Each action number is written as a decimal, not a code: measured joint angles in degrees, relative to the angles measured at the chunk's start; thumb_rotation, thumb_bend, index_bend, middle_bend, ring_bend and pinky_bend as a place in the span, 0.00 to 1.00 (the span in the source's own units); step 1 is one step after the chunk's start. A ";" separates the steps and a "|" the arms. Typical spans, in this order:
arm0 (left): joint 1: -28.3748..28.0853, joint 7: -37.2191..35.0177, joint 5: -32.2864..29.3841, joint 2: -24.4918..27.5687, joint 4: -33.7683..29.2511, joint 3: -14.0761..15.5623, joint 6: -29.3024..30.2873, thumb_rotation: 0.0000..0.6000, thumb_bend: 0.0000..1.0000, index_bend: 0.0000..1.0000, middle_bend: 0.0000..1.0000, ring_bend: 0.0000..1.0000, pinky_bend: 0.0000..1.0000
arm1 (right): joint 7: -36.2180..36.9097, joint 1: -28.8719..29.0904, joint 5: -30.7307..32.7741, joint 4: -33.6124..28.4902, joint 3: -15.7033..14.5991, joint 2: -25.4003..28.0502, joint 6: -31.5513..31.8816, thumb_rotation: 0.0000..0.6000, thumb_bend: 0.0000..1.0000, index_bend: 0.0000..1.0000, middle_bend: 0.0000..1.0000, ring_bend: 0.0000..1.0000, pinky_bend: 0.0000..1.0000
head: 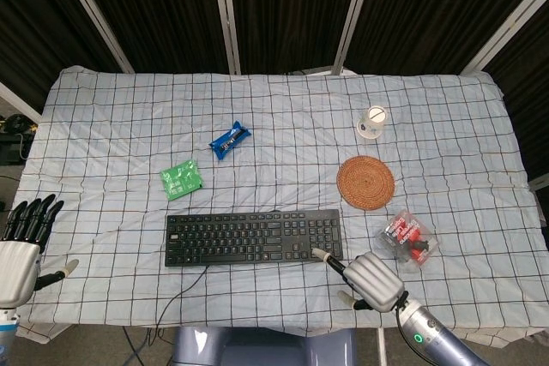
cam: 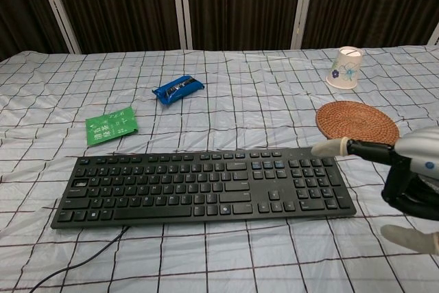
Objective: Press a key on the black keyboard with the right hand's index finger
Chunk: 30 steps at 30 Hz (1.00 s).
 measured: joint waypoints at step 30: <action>-0.02 -0.53 -0.48 0.54 -0.15 -0.52 0.36 1.00 0.04 0.00 0.00 0.00 0.00 | -8.07 1.47 13.66 7.42 0.27 -14.34 -4.04 1.00 0.39 0.11 0.88 0.83 0.70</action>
